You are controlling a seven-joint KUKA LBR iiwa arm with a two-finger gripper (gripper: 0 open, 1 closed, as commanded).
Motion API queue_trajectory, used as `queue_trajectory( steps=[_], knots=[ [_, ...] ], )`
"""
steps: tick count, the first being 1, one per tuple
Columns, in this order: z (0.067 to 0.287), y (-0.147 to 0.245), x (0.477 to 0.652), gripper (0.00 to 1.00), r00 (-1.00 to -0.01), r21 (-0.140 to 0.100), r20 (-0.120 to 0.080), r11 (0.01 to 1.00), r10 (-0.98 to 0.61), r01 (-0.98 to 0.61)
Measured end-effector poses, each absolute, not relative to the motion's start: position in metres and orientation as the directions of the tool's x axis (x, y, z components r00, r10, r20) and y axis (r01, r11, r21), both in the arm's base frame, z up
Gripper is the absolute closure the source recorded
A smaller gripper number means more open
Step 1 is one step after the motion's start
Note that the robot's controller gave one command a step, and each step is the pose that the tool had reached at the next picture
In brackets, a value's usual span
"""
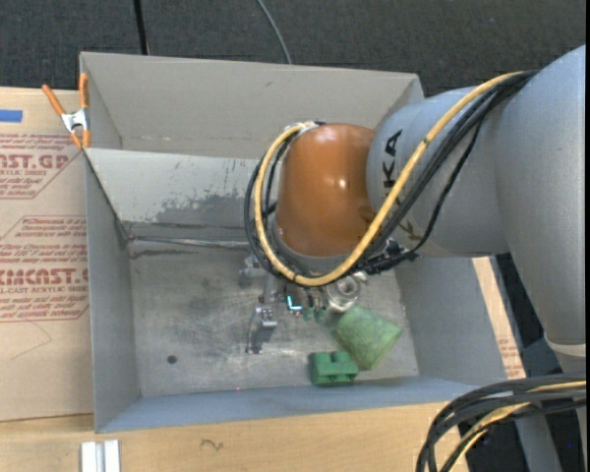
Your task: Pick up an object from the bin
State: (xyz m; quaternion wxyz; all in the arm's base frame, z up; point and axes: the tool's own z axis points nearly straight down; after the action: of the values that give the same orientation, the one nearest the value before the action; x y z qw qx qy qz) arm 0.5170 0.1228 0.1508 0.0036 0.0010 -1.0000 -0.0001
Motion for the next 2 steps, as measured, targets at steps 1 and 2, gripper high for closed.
queue_trajectory(
  steps=[1,2],
  knots=[
    [0.155,0.122,0.519,1.0,-1.0,0.001,0.0,1.0,-0.001,-0.001],
    [0.249,0.119,0.507,1.0,-0.982,0.003,-0.006,0.982,0.188,0.188]
  ],
)
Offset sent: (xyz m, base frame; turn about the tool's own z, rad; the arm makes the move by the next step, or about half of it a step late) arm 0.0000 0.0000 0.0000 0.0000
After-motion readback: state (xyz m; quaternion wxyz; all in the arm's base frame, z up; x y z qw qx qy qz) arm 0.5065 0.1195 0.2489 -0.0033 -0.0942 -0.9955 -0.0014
